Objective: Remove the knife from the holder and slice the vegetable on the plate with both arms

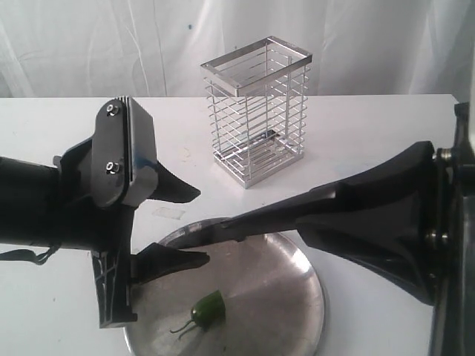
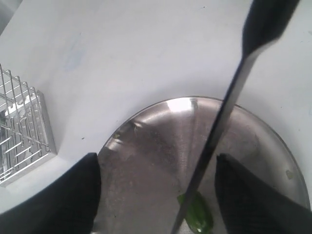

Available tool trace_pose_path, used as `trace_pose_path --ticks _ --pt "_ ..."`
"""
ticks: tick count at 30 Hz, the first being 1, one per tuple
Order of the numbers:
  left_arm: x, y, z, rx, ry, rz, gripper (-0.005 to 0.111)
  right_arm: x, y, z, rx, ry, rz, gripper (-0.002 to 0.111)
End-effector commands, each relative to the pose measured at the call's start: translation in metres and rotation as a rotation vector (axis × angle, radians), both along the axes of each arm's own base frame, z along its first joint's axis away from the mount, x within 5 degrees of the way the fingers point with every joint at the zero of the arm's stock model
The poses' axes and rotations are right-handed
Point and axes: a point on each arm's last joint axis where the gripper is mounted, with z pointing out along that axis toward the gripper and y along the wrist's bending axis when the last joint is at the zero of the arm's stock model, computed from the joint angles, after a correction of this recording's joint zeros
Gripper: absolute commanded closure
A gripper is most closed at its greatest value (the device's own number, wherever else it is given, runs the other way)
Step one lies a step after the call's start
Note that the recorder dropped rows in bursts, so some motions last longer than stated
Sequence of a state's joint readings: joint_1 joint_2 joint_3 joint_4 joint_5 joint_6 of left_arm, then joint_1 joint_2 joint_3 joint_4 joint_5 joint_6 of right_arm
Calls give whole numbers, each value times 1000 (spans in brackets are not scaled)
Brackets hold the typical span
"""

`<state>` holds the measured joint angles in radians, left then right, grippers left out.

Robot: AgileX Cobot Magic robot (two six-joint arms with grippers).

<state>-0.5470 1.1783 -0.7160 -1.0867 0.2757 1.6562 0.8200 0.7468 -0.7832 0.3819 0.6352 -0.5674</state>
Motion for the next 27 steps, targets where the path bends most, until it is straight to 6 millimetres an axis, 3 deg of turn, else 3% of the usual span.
trace_pose_path --ticks 1,3,10,13,16,24,26,27 --pt "-3 -2 0 -27 33 -4 53 -1 -1 4 17 -11 5 108" --pt "-5 -2 -1 -31 49 -22 59 -2 -1 4 18 -9 5 108" --pt "-7 -3 -1 -35 62 -44 59 -2 -1 4 18 -9 5 108" --pt "-8 -4 -1 -41 73 -51 78 -2 -1 4 18 -9 5 108" --pt "-11 -5 -1 -44 90 -77 106 -2 -1 4 18 -9 5 108" --pt "-8 -4 -1 -23 59 -65 106 -2 -2 1 -28 -9 15 108" --pt "-7 -1 -4 13 50 -55 106 -3 -9 -9 -170 -10 33 105" --pt "-7 1 -7 61 45 -57 106 -2 -16 -16 -286 -9 15 97"
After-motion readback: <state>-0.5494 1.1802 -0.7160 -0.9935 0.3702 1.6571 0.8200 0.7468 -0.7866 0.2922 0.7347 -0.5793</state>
